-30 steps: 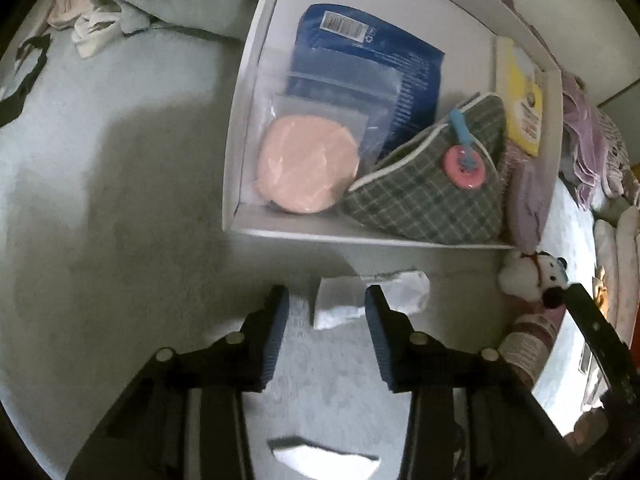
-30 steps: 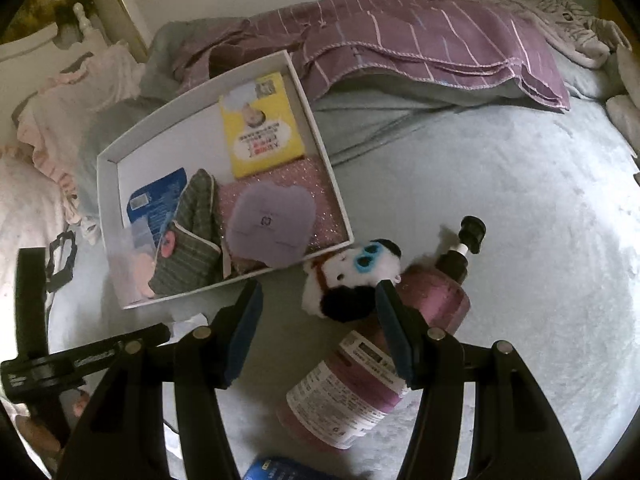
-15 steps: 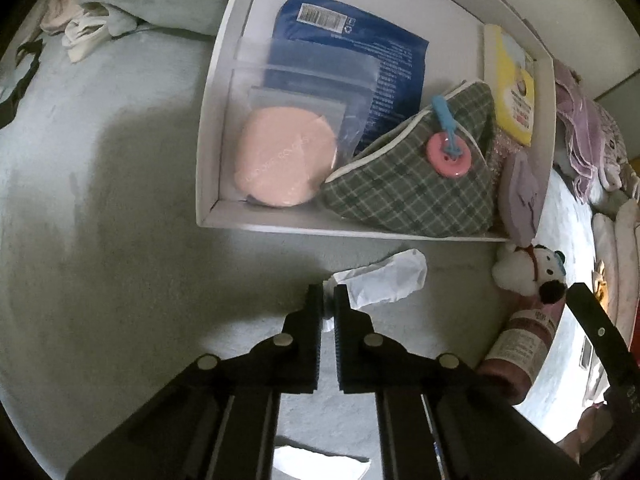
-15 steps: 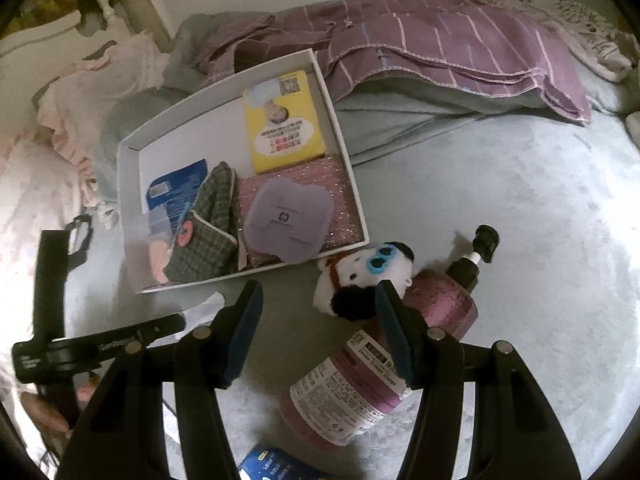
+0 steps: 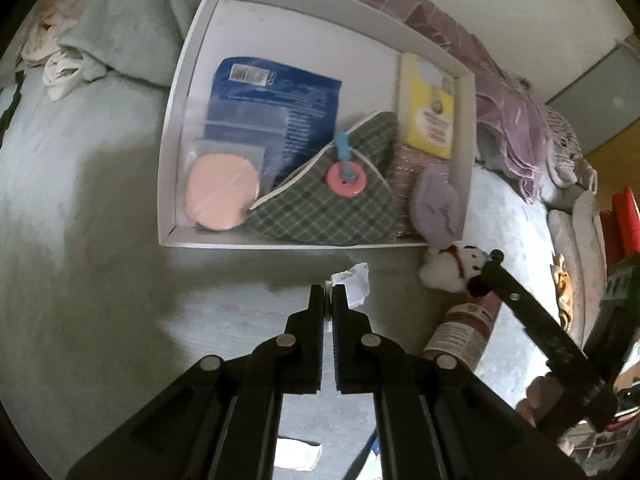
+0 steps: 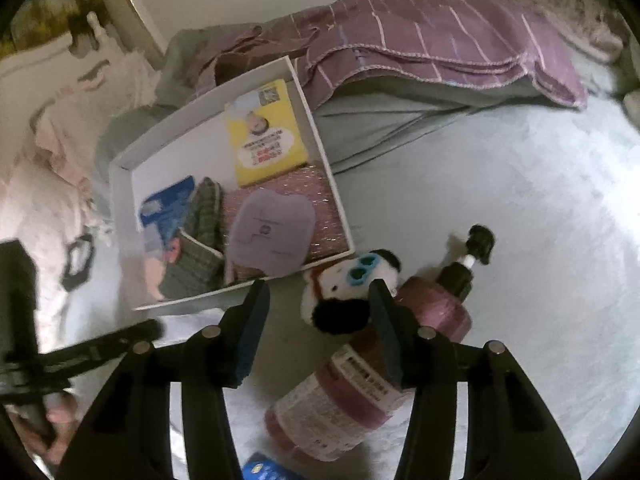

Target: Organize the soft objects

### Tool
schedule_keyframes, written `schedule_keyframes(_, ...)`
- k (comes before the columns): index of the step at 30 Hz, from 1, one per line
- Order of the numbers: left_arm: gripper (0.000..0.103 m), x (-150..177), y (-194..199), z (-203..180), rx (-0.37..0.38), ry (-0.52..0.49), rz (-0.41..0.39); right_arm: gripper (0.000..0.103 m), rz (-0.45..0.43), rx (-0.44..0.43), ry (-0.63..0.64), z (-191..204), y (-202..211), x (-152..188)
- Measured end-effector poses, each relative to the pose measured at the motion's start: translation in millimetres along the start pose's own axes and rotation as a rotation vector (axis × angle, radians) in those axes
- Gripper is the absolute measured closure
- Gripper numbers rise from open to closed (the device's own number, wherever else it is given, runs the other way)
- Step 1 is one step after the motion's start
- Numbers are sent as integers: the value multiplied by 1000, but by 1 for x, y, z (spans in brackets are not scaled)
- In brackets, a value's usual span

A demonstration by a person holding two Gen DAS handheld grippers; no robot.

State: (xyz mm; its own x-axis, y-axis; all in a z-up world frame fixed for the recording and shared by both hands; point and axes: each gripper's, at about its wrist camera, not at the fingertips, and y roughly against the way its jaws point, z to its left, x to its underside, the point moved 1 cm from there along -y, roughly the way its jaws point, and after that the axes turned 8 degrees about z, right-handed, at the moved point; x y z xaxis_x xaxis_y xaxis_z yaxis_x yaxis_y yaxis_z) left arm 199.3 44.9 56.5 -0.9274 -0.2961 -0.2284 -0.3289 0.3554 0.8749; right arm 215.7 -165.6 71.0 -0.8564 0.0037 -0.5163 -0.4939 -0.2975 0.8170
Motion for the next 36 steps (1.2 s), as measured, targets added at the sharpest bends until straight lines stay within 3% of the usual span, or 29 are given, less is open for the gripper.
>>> schedule_keyframes(7,101,0,12,11,5,16,-23,53,12,117,30,0,-11,1)
schedule_keyframes(15,101,2,23,16,17,13,-42,53,39,314,186,24,-20,9)
schedule_keyframes(19,101,1,23,17,20,16,-45,64,32,367,191,24,-23,9)
schedule_keyframes(23,101,2,26,18,29,15,-57,70,31,349,148,13,-23,6)
schedule_keyframes(36,101,2,44,21,101,5,-104,72,-59,223,119,18,20,-1)
